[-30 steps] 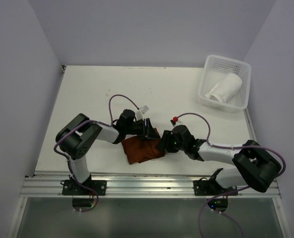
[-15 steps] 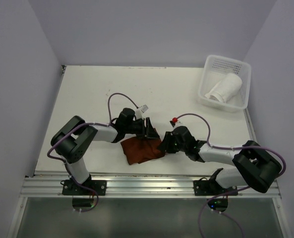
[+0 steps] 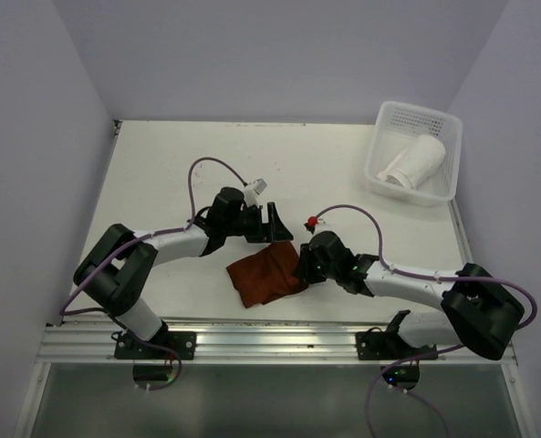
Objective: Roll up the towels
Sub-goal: Roll the towel
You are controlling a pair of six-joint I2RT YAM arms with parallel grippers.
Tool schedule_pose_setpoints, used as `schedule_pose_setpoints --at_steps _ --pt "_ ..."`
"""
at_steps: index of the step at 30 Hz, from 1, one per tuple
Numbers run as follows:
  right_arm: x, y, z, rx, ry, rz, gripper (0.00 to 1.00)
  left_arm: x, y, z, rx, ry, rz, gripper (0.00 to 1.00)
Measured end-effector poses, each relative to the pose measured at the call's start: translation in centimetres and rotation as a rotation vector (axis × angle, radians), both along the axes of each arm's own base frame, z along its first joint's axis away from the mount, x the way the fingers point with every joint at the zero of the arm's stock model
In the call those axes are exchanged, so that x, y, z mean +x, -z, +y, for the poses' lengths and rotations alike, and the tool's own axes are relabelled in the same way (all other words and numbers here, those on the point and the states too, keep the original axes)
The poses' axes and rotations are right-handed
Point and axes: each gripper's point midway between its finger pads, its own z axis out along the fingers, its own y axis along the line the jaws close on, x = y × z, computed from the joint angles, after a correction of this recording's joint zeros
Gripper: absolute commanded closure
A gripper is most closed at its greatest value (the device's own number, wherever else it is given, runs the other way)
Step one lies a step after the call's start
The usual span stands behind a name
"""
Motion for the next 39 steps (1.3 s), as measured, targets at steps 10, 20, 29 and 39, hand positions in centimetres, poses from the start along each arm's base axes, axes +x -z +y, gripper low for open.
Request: schedule_pose_setpoints --at_steps 10,20,29,39 --pt "-0.9 -0.3 0.5 -0.164 -0.047 -0.092 1.0 0.4 -2.6 1.0 0.004 -0.053 -0.057 0.0" --pt "-0.8 -0.9 -0.1 -0.304 -0.008 -0.168 1.0 0.3 -5.5 0.4 -0.093 -0.066 -0.081 0.01" --pt "-1.0 -1.4 0.0 -0.409 0.026 -0.261 1.0 -1.0 -6.3 0.5 -0.258 -0.14 0.012 0.05" --pt "-0.3 -2.6 0.5 -0.557 0.077 -0.354 1.0 -1.1 -8.6 0.4 -0.404 -0.185 0.048 0.05"
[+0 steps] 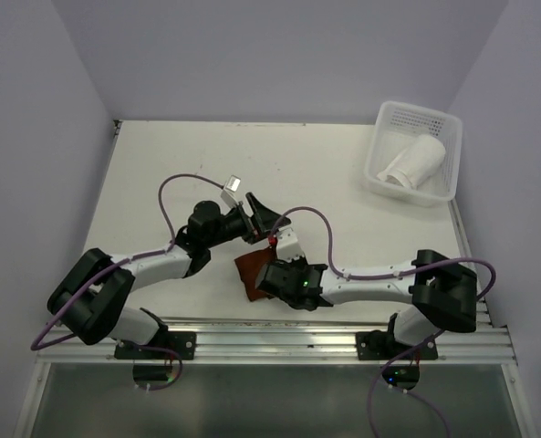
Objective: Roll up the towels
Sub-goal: Roll the towel
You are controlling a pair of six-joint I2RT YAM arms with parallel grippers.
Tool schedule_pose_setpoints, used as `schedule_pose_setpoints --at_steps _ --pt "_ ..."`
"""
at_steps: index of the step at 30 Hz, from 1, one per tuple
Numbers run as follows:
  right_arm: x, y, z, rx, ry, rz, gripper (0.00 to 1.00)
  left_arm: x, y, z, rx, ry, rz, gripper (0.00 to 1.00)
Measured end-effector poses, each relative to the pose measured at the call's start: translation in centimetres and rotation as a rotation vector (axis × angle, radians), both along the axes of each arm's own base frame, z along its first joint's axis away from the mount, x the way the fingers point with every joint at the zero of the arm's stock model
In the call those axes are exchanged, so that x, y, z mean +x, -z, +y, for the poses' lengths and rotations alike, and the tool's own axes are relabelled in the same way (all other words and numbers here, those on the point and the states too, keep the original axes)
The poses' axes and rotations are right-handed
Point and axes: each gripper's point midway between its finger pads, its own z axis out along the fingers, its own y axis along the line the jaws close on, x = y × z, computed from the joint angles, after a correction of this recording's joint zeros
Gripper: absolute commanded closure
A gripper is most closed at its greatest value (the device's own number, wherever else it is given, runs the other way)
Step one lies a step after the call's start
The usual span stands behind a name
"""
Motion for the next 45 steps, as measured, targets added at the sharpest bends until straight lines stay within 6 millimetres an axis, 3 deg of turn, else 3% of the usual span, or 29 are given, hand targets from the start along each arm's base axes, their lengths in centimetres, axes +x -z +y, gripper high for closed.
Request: schedule_pose_setpoints --at_steps 19,35,45 --pt "-0.6 0.9 0.0 -0.172 -0.023 -0.1 1.0 -0.4 1.0 0.4 -0.156 -0.039 0.153 0.09" --pt "-0.3 1.1 1.1 -0.355 -0.045 -0.139 1.0 -1.3 2.7 -1.6 -0.143 0.053 0.173 0.12" --pt "-0.4 1.3 1.3 -0.444 -0.079 -0.149 1.0 -2.1 6.6 -2.4 -0.066 0.112 0.216 0.14"
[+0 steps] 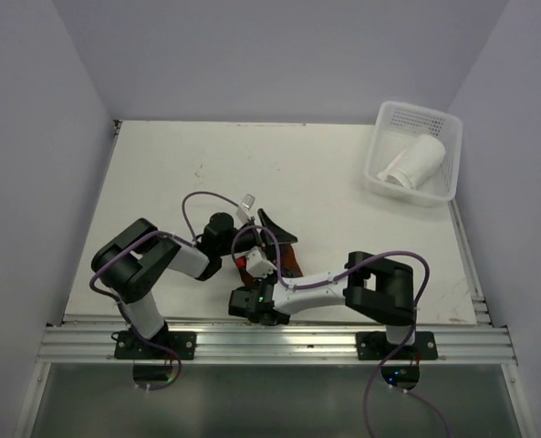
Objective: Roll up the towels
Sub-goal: Roll the towel
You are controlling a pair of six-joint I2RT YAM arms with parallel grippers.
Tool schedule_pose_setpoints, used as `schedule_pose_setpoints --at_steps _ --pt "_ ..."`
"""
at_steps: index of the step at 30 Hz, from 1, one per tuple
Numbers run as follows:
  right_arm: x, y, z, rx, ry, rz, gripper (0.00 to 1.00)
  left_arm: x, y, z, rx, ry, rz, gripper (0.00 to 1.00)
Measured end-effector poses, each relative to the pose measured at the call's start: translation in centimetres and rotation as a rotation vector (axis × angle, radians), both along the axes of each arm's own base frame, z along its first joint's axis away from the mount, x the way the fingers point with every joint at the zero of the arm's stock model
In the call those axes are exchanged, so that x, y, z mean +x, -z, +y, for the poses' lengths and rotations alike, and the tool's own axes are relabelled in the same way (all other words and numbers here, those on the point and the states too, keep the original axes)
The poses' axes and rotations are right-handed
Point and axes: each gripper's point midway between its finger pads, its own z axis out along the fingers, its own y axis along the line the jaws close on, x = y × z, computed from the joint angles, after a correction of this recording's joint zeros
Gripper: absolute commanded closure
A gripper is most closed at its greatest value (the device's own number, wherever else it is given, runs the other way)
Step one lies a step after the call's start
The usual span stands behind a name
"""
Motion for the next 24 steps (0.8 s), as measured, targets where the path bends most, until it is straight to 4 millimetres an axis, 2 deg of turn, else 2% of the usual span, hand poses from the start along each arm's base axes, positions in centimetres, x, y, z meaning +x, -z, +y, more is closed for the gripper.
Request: schedule_pose_setpoints --at_steps 2,6,10,13,14,23,24 --pt "0.0 0.1 0.1 -0.014 -0.005 0.002 1.0 -0.2 0.7 -0.2 0.019 0.014 -0.009 0.15" --pt "0.1 0.2 0.2 -0.023 -0.01 0.005 0.91 -0.3 1.9 -0.1 0.068 0.028 -0.038 0.17" --pt "0.0 0.2 0.5 -0.009 -0.013 0.01 0.75 -0.1 3.4 0.0 0.15 0.035 -0.071 0.17" --pt "-0.1 0.2 0.5 0.031 -0.013 0.022 0.66 -0.2 3.8 0.1 0.183 0.042 -0.102 0.17" --pt "-0.2 0.0 0.5 0.055 -0.013 0.026 0.61 -0.2 3.9 0.1 0.188 0.045 -0.11 0.17" --pt "-2.0 -2.7 0.4 0.353 -0.037 0.11 0.48 -0.1 4.2 0.1 0.208 0.049 -0.147 0.18" --pt "-2.3 -3.1 0.2 0.394 -0.045 0.123 0.43 -0.1 4.3 0.1 0.21 0.049 -0.15 0.18"
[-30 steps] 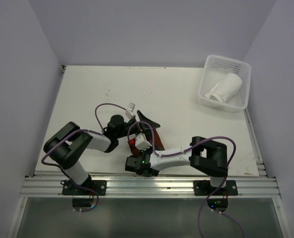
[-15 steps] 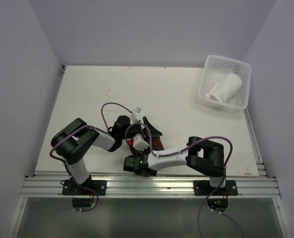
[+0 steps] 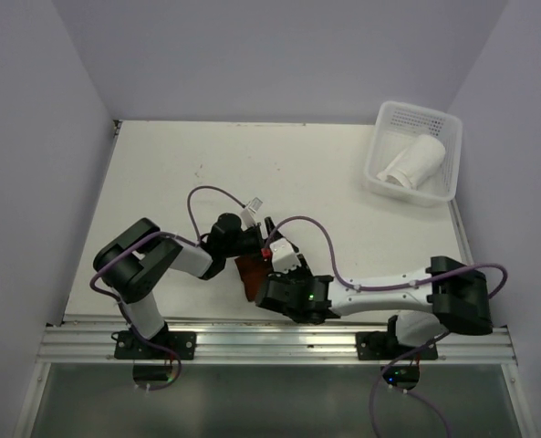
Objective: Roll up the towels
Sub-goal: Roll the towel
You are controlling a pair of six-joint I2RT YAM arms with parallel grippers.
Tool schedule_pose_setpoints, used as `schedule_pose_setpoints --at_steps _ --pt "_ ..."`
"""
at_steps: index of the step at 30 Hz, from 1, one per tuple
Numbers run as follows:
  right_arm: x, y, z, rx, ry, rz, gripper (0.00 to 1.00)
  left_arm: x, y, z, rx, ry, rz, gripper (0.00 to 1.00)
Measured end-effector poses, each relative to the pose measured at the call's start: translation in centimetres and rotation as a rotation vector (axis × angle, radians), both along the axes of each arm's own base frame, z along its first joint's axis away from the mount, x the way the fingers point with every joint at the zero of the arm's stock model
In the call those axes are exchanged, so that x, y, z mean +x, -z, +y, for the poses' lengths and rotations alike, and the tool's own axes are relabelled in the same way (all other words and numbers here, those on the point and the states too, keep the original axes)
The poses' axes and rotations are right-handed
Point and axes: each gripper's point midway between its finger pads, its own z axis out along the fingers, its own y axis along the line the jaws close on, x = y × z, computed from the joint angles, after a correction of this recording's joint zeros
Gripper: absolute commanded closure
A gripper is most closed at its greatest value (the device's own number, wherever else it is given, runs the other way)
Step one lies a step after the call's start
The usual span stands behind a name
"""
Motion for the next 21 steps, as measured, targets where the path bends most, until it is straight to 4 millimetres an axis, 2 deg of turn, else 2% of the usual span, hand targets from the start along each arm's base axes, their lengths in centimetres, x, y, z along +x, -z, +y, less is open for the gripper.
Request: schedule_pose_setpoints --at_steps 3,7,11,13,15,21 --pt "-0.7 -1.2 -0.7 0.132 -0.013 0.024 0.36 0.0 0.0 0.0 0.003 0.0 -0.006 0.18" --pt "-0.6 -1.9 -1.9 0.358 0.024 0.089 0.34 0.0 0.0 0.2 0.008 -0.005 -0.013 0.18" --pt "1.6 -0.6 -4.3 0.61 0.153 0.172 0.33 -0.1 0.0 0.1 0.015 -0.013 -0.026 0.18" --pt "2.1 0.3 -5.5 0.677 0.201 0.205 0.32 -0.1 0.0 0.2 0.018 -0.017 -0.03 0.18" --pt "2.1 0.9 -5.5 0.738 0.213 0.25 0.32 -0.2 0.0 0.4 0.023 -0.024 -0.033 0.18" --pt "2.2 2.2 -3.5 0.9 0.204 0.374 0.34 -0.3 -0.1 0.8 0.033 -0.038 -0.037 0.18"
